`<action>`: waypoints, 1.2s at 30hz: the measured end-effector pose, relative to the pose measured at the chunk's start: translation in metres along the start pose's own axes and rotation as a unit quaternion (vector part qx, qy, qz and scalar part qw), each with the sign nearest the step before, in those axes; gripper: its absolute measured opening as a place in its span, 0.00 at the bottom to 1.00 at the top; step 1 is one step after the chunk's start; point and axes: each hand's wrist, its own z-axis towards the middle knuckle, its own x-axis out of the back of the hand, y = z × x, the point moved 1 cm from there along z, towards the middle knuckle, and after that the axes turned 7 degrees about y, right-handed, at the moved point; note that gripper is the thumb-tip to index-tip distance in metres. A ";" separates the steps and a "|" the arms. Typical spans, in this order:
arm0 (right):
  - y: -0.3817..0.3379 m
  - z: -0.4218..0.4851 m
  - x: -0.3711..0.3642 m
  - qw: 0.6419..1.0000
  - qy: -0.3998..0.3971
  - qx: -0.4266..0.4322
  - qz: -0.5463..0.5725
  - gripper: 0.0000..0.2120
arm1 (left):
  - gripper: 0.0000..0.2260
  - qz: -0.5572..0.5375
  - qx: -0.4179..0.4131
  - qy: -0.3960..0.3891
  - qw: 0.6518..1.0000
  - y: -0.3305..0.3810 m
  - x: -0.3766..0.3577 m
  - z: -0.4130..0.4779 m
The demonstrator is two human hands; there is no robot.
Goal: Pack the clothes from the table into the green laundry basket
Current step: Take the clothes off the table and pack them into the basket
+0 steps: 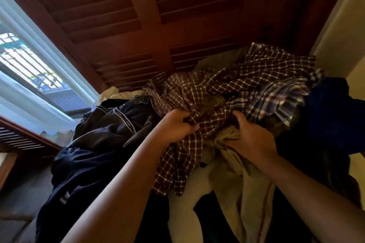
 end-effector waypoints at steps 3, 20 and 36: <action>0.005 0.006 0.000 0.999 -0.019 -0.005 0.043 0.44 | 0.05 -0.276 0.015 -0.146 0.950 0.008 0.029 -0.043; 0.001 -0.006 -0.012 0.998 -0.026 0.010 0.055 0.45 | 0.13 -0.098 -0.083 0.168 0.977 -0.019 0.007 -0.042; -0.013 -0.059 -0.032 0.972 -0.172 -0.047 0.155 0.32 | 0.50 0.249 -0.076 0.028 0.965 -0.064 -0.049 -0.066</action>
